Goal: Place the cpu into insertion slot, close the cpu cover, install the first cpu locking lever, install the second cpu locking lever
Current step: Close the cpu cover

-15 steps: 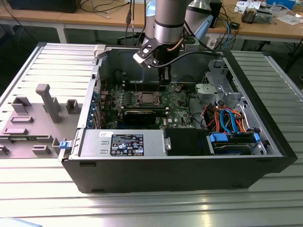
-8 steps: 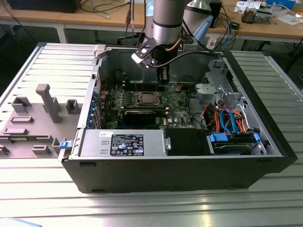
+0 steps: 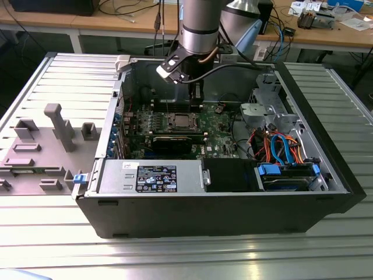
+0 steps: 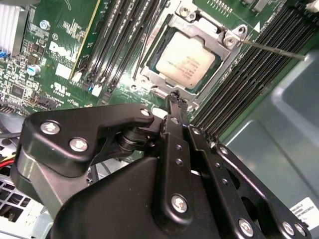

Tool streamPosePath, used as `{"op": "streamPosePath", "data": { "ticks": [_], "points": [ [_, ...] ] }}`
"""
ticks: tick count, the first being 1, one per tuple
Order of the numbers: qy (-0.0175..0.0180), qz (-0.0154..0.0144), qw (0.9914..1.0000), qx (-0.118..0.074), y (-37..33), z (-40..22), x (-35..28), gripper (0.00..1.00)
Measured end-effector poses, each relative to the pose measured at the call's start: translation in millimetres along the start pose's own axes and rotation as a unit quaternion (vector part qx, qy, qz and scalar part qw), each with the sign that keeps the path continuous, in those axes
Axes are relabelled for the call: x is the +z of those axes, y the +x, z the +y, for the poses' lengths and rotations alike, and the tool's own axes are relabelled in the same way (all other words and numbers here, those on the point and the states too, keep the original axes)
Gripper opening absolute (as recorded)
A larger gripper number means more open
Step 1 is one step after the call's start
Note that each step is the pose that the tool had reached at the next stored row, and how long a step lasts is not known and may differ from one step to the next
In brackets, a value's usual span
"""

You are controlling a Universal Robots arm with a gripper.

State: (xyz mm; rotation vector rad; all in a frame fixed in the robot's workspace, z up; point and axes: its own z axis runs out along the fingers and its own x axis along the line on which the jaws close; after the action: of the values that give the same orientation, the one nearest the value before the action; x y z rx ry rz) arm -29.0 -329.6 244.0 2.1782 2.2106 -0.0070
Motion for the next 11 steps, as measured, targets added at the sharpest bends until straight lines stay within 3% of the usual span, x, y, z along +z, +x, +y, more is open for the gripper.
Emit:
{"op": "streamPosePath", "data": {
  "ticks": [11],
  "points": [
    [0.0002,0.0000,1.00000,0.000,0.0,-3.0,0.3,0.11]
  ]
}}
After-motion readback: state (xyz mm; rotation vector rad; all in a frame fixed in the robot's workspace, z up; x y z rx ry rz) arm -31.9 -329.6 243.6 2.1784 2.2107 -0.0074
